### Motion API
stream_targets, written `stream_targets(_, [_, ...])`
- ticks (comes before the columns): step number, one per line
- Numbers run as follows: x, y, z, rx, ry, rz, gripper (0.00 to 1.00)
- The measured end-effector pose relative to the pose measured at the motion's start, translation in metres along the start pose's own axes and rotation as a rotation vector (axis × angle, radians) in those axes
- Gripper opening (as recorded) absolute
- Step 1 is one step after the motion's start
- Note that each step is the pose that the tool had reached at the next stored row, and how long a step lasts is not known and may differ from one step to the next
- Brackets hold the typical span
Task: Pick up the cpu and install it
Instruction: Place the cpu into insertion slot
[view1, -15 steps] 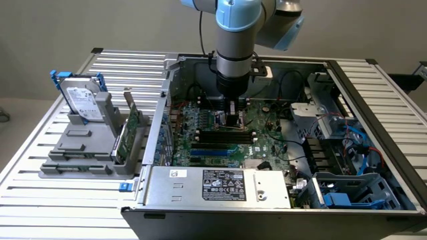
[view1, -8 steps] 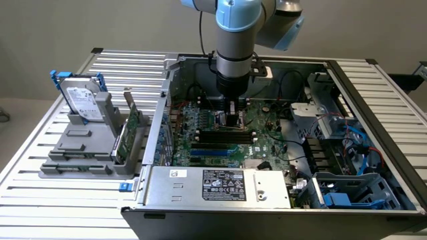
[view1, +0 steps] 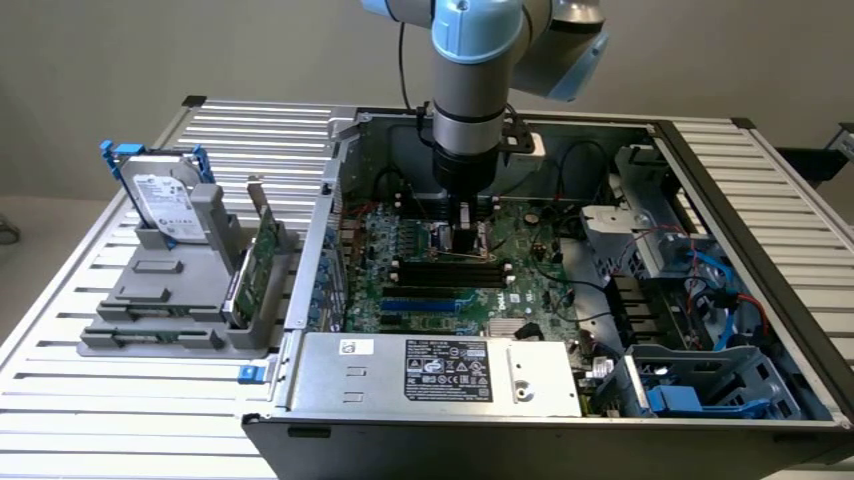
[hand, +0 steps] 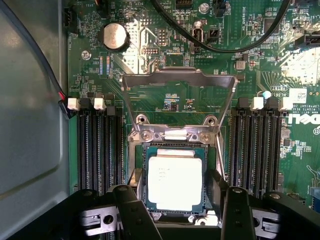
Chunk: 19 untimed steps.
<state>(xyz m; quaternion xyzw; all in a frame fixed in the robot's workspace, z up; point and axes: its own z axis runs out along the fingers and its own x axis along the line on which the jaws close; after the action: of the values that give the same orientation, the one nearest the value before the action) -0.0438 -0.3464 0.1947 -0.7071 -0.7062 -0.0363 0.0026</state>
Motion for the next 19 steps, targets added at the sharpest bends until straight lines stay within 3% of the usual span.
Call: stream_targets(19, [0.0005, 0.0004, -0.0079, -0.0001, 0.0001, 0.001, 0.63])
